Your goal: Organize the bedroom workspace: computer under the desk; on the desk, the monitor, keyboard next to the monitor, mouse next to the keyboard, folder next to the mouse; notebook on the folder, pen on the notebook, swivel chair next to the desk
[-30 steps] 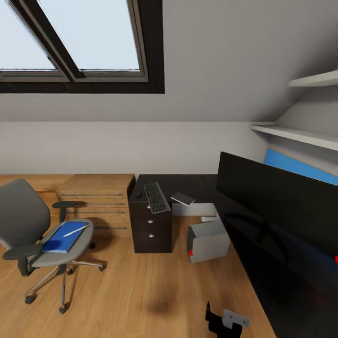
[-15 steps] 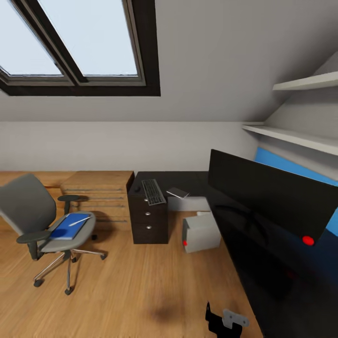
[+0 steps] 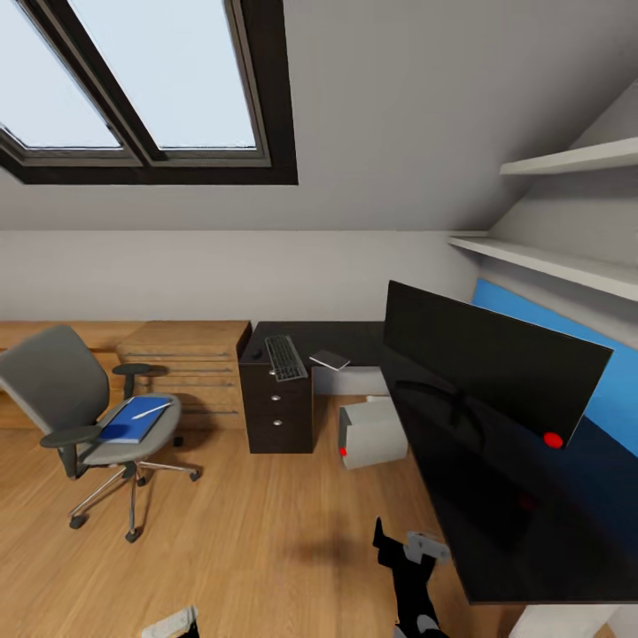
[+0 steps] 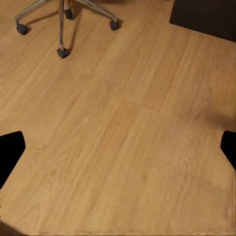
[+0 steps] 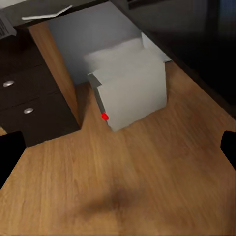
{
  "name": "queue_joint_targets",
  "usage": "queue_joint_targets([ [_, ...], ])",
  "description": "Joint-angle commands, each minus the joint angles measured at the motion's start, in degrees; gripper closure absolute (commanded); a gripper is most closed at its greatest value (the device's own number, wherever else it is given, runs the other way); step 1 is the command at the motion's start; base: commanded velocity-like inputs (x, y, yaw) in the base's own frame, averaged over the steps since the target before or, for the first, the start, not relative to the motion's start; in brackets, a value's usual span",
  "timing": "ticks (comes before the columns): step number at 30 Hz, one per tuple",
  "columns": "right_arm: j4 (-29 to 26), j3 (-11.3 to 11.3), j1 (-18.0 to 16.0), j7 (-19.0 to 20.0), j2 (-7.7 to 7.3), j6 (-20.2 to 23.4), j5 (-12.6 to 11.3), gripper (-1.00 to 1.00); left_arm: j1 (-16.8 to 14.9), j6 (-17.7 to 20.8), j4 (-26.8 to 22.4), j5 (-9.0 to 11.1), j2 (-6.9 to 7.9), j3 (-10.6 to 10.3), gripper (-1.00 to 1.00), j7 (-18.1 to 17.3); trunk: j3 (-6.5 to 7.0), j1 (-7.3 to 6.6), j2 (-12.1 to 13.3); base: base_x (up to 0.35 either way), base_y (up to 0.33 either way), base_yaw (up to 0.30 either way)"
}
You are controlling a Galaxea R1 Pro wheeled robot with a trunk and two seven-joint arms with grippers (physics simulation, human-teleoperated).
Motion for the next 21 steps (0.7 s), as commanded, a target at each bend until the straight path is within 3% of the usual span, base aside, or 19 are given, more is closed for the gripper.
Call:
queue_joint_targets([
  [1,-1.8,0.4,-0.1,-0.6,-0.05,1.4,-0.3,-1.00,0.0,2.4,-2.2,0.7,0.11,-0.3,-1.00,0.6,0.06,-0.20,0.3,-0.002,-0.001,0.000],
  [2,-5.4,0.3,-0.2,-1.3,-0.15,5.3,-0.3,-1.00,0.0,7.3,-6.1,0.7,0.06,-0.3,-1.00,1.0,0.24,-0.42,0.7,-0.001,-0.001,0.000],
  [4,-9.3,0.2,-0.4,-2.3,-0.36,10.3,-0.3,-1.00,0.0,11.3,-10.1,0.6,-0.03,-0.3,-1.00,1.2,0.59,-0.86,1.5,0.000,0.000,0.000],
  [6,-17.8,0.1,-1.2,-5.7,-1.33,21.9,-0.3,-1.00,-0.6,16.7,-17.8,0.6,-0.26,-0.3,-1.00,1.4,0.95,-1.30,2.3,0.000,0.000,0.000],
  [9,-24.6,0.1,-2.0,-8.8,-2.21,30.2,-0.3,-1.00,-2.3,20.0,-22.7,0.7,-0.30,-0.3,-1.00,1.3,1.49,-1.96,3.5,0.000,0.000,0.000],
  [10,-31.3,0.0,-2.8,-11.3,-2.85,37.8,-0.4,-1.00,-4.9,24.4,-26.1,0.7,-0.24,-0.3,-1.00,1.3,1.67,-2.18,3.9,0.000,0.000,0.000],
  [17,-40.6,-0.2,-5.5,-13.9,-4.29,52.1,-0.4,-1.00,-10.5,34.1,-29.5,1.0,-0.23,1.6,-1.00,1.1,2.93,-3.72,6.7,0.000,0.000,0.000],
  [21,-39.7,-0.2,-6.1,-14.1,-4.85,53.6,-0.3,-1.00,-11.3,35.6,-28.7,1.0,-0.26,2.3,-1.00,1.0,3.11,-3.94,7.1,0.000,0.000,0.000],
])
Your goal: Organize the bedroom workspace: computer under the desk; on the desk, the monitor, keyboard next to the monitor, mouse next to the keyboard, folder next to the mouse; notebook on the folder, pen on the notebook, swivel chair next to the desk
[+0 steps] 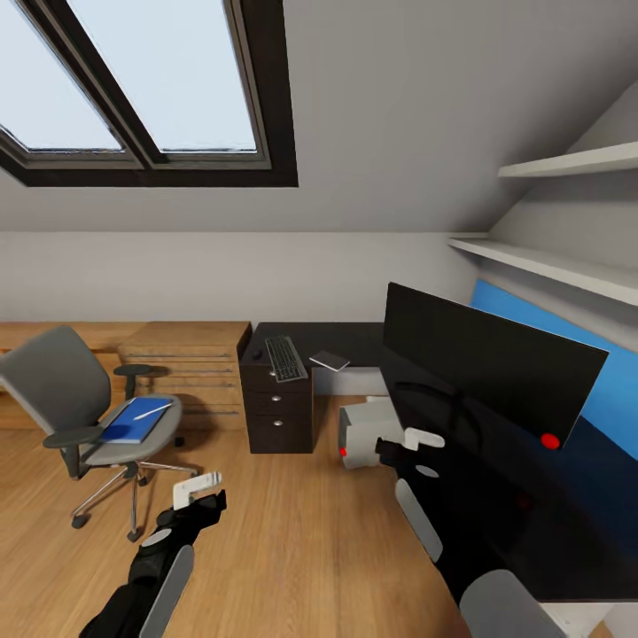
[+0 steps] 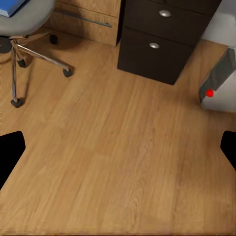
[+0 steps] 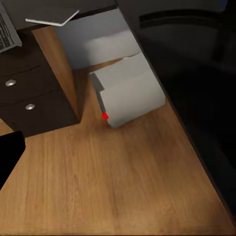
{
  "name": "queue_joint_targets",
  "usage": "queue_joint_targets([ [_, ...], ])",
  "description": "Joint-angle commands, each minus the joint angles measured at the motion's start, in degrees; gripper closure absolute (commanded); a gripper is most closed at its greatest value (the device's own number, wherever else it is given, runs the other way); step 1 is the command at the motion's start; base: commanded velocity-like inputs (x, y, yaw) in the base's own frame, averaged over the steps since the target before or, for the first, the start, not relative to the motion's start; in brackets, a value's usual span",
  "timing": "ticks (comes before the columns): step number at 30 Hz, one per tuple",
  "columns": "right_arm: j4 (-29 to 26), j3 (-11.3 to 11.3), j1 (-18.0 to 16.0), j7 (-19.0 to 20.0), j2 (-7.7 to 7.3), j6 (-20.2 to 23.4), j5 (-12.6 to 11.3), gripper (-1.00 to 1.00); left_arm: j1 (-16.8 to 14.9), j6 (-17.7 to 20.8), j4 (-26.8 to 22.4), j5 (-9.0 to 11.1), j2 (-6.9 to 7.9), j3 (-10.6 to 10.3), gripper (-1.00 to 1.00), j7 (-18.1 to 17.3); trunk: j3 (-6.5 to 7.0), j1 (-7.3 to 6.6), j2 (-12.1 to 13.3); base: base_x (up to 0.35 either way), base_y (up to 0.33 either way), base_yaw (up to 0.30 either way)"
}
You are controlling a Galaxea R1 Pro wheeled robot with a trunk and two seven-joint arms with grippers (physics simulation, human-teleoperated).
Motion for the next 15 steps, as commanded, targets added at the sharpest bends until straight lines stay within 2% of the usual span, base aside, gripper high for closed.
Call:
queue_joint_targets([
  [1,1.0,0.2,-0.1,-0.4,-0.29,-0.1,-0.3,-1.00,-0.2,0.3,0.6,0.5,0.03,0.0,-1.00,0.5,-0.08,0.03,-0.1,0.000,0.000,0.000],
  [3,3.2,0.3,-0.2,-0.5,-0.96,-1.6,-0.2,-1.00,-0.3,0.5,2.0,0.3,0.04,0.1,-1.00,0.5,-0.08,0.03,-0.1,0.000,0.000,0.000],
  [4,5.4,0.4,-0.3,-0.6,-3.49,-6.1,0.3,-1.00,-0.5,0.7,3.2,0.1,0.55,0.2,-1.00,0.5,-0.08,0.03,-0.1,0.000,0.000,0.000],
  [8,5.7,0.4,-0.4,-0.6,-5.35,-8.0,0.3,-1.00,-0.6,0.8,3.6,-0.4,0.79,0.1,-1.00,0.5,-0.08,0.03,-0.1,0.000,0.000,0.000],
  [12,5.2,0.4,-0.3,-0.6,-5.92,-8.6,0.4,-1.00,-0.6,0.8,4.5,-0.6,0.75,0.1,-1.00,0.5,-0.08,0.03,-0.1,0.000,-0.015,0.000],
  [15,4.7,0.4,-0.3,-0.6,-6.17,-8.9,0.4,-1.00,-0.6,0.8,5.0,-0.7,0.73,0.1,-1.00,0.5,-0.08,0.03,-0.1,0.000,-0.139,0.000],
])
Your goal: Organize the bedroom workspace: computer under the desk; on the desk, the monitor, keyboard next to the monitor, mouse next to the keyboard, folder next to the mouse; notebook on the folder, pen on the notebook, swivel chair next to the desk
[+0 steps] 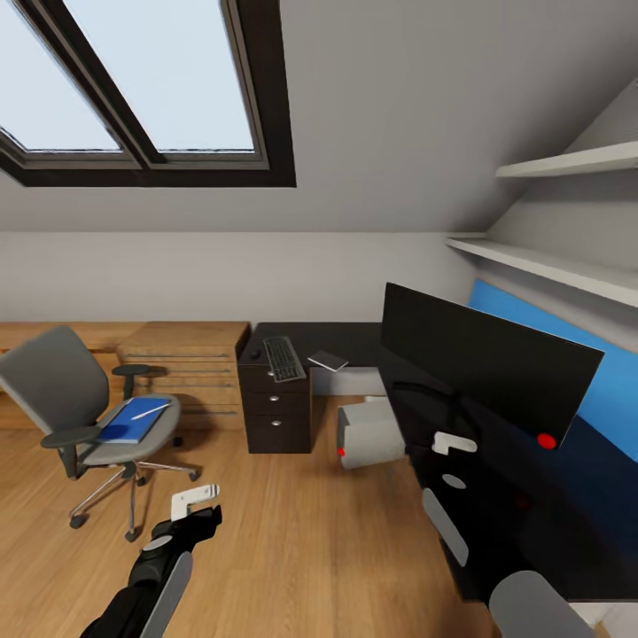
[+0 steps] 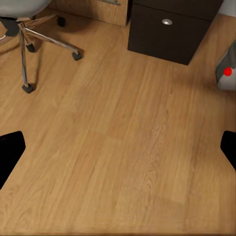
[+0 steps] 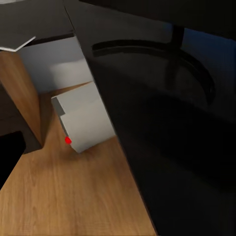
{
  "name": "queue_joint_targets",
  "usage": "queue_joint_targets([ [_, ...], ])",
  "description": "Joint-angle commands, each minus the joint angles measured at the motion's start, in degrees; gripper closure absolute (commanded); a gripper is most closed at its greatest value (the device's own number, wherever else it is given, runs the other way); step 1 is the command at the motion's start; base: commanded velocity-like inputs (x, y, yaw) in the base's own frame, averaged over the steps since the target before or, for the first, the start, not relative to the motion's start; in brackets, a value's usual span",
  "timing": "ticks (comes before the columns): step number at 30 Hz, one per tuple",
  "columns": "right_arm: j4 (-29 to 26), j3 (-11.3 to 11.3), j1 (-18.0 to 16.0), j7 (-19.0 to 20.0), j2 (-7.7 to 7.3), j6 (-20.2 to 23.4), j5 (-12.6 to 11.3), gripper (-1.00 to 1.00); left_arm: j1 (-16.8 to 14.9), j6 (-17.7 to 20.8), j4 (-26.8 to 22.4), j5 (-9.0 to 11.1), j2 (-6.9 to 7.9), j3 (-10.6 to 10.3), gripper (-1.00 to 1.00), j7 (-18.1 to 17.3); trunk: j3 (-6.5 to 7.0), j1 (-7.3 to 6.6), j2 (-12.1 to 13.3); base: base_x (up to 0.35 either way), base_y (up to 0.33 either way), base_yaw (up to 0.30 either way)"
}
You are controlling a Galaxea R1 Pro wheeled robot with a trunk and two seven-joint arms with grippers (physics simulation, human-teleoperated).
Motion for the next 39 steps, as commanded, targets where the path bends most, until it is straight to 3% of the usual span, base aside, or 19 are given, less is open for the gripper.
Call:
queue_joint_targets([
  [1,-0.2,0.3,0.0,-0.5,-0.12,0.2,-0.3,-1.00,0.0,0.1,0.0,0.6,0.06,-0.2,-1.00,0.6,-0.08,0.03,-0.1,0.000,-0.221,0.000],
  [30,-0.3,0.4,0.0,-0.3,0.44,-0.9,-0.6,-1.00,0.0,-0.1,3.4,0.4,0.01,-0.1,-1.00,0.9,-0.08,0.03,-0.1,0.000,-0.329,0.000],
  [37,-0.3,0.4,0.0,-0.4,0.46,-3.8,-0.6,-1.00,0.0,-1.3,3.3,0.4,0.36,0.6,-1.00,0.9,-0.08,0.03,-0.1,0.000,-0.346,0.000],
  [39,-0.2,0.4,0.0,-0.3,0.41,-4.5,-0.5,-1.00,0.0,-1.5,3.3,0.4,0.45,2.7,-1.00,0.8,-0.08,0.03,-0.1,0.000,-0.321,0.000],
])
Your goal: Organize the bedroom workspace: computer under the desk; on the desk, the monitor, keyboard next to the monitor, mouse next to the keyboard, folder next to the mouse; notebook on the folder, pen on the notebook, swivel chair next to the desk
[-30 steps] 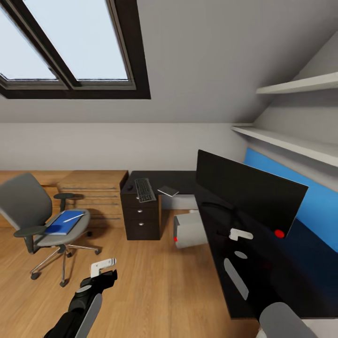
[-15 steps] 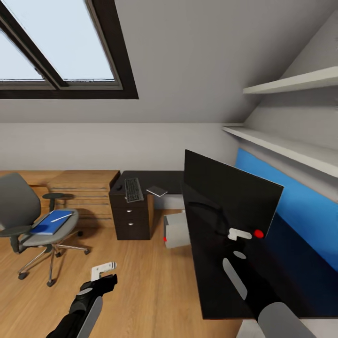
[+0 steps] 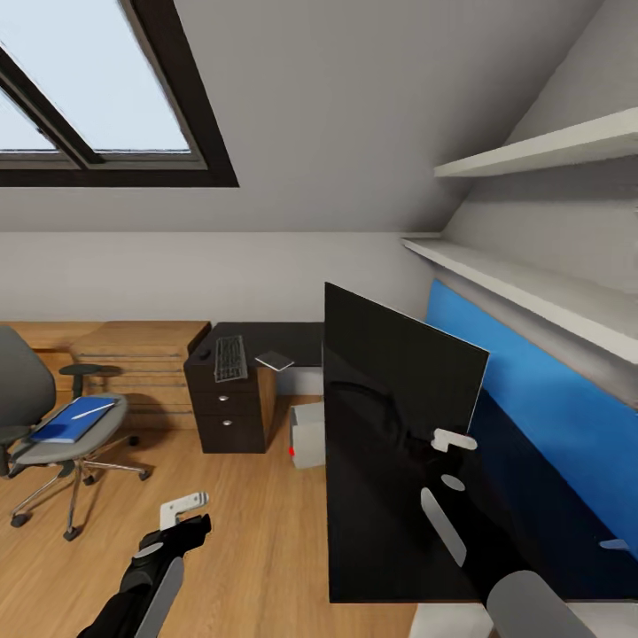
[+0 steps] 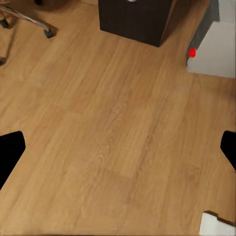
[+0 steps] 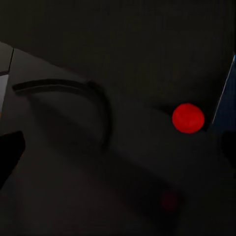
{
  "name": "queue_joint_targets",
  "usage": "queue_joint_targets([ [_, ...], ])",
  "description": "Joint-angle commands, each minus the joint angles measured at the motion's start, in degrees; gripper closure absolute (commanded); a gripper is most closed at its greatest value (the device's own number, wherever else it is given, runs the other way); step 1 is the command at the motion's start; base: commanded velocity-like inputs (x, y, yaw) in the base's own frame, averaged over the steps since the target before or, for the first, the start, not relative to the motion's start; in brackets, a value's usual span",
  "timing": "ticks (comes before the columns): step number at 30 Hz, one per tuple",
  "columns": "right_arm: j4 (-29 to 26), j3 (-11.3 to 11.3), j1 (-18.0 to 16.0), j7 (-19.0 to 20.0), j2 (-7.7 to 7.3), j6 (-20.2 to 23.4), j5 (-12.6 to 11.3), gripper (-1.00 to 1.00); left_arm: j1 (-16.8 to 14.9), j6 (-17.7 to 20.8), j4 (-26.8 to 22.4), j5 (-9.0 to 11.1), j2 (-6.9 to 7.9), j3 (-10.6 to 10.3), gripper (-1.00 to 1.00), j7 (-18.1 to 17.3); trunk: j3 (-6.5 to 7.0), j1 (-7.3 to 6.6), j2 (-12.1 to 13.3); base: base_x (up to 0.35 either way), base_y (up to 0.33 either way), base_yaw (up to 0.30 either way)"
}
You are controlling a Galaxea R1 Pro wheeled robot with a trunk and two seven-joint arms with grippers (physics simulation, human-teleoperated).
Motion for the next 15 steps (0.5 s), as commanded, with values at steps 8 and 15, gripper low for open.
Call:
queue_joint_targets([
  [8,0.2,0.3,0.0,-0.4,-0.18,-0.1,0.0,-1.00,0.0,0.0,-0.4,0.6,0.09,4.4,-1.00,0.2,-0.08,0.03,-0.1,0.000,-0.316,0.000],
  [15,0.4,0.3,0.0,-0.4,-0.25,-0.1,0.1,-1.00,0.0,0.0,-0.6,0.6,0.33,5.2,-1.00,0.2,-0.08,0.03,-0.1,0.000,-0.315,0.000],
])
